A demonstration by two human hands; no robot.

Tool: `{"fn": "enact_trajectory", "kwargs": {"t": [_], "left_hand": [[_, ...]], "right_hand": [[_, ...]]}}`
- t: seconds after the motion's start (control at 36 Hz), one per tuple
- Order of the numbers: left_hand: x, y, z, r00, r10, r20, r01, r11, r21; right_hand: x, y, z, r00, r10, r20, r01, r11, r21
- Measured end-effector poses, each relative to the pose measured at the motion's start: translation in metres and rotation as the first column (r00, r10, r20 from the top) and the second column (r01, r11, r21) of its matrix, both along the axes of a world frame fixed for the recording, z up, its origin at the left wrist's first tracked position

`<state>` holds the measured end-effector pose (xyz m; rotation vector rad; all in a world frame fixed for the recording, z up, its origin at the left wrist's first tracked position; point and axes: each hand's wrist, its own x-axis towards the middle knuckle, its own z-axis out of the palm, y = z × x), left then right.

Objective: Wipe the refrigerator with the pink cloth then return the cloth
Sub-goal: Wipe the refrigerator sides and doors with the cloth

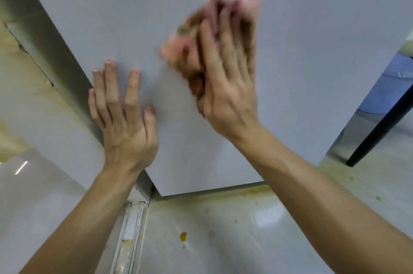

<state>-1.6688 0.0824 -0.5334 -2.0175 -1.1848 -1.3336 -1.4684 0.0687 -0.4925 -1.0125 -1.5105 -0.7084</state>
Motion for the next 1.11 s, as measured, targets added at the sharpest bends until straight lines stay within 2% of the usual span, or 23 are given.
{"fn": "enact_trajectory", "kwargs": {"t": [0.08,0.14,0.19,0.25,0.31,0.39,0.44,0.53,0.61,0.69,0.81,0.89,0.94,0.97,1.03,1.11], "left_hand": [[-0.008,0.001,0.003,1.0,-0.027,0.008,0.027,1.0,0.004],[-0.013,0.001,0.004,0.998,-0.056,0.012,0.056,0.998,0.006],[-0.018,0.003,0.004,0.997,-0.077,0.024,0.077,0.997,0.003],[-0.022,0.003,0.004,0.995,-0.09,0.054,0.09,0.996,-0.011],[-0.025,0.001,0.003,0.993,-0.101,0.059,0.103,0.994,-0.039],[-0.03,0.001,0.001,0.996,-0.079,0.047,0.082,0.994,-0.07],[-0.035,0.002,0.0,0.999,-0.024,0.023,0.025,0.999,-0.04],[-0.042,0.006,0.0,1.0,0.029,0.002,-0.029,0.999,-0.016],[-0.05,0.008,0.001,0.998,0.054,-0.039,-0.054,0.998,-0.024],[-0.057,0.009,0.002,0.997,0.066,-0.026,-0.067,0.997,-0.035],[-0.062,0.011,0.006,0.998,0.063,0.017,-0.062,0.998,-0.023],[-0.065,0.012,0.009,0.996,0.076,0.04,-0.076,0.997,-0.006],[-0.067,0.012,0.011,0.993,0.099,0.064,-0.098,0.995,-0.012],[-0.068,0.013,0.012,0.991,0.114,0.073,-0.114,0.993,-0.015],[-0.073,0.015,0.015,0.985,0.151,0.08,-0.149,0.988,-0.024],[-0.079,0.019,0.017,0.982,0.158,0.099,-0.155,0.987,-0.038]], "right_hand": [[-0.033,0.003,0.029,0.956,-0.017,-0.294,0.027,0.999,0.03],[-0.053,0.004,0.019,0.952,-0.041,-0.303,0.056,0.998,0.039],[-0.068,0.005,-0.008,0.985,-0.04,-0.167,0.047,0.998,0.038],[-0.072,0.006,-0.048,0.999,-0.008,0.036,0.008,1.0,-0.002],[-0.066,0.002,-0.093,0.965,0.026,0.263,-0.001,0.996,-0.093],[-0.043,-0.009,-0.149,0.862,0.069,0.502,0.082,0.959,-0.272],[-0.026,-0.016,-0.167,0.789,0.124,0.602,0.132,0.922,-0.363],[-0.012,-0.021,-0.167,0.739,0.214,0.638,0.145,0.875,-0.461],[-0.008,-0.02,-0.152,0.758,0.174,0.628,0.103,0.92,-0.379],[-0.018,-0.01,-0.12,0.861,0.05,0.507,0.059,0.979,-0.197],[-0.052,0.003,-0.036,0.994,-0.053,0.096,0.056,0.998,-0.022],[-0.082,0.009,0.022,0.975,-0.039,-0.22,0.047,0.998,0.03],[-0.101,0.013,0.038,0.937,-0.07,-0.343,0.093,0.994,0.053],[-0.109,0.015,0.04,0.929,-0.094,-0.359,0.125,0.99,0.063],[-0.119,0.018,0.031,0.95,-0.126,-0.284,0.156,0.984,0.083],[-0.12,0.019,0.001,0.998,-0.066,-0.013,0.067,0.994,0.092]]}}
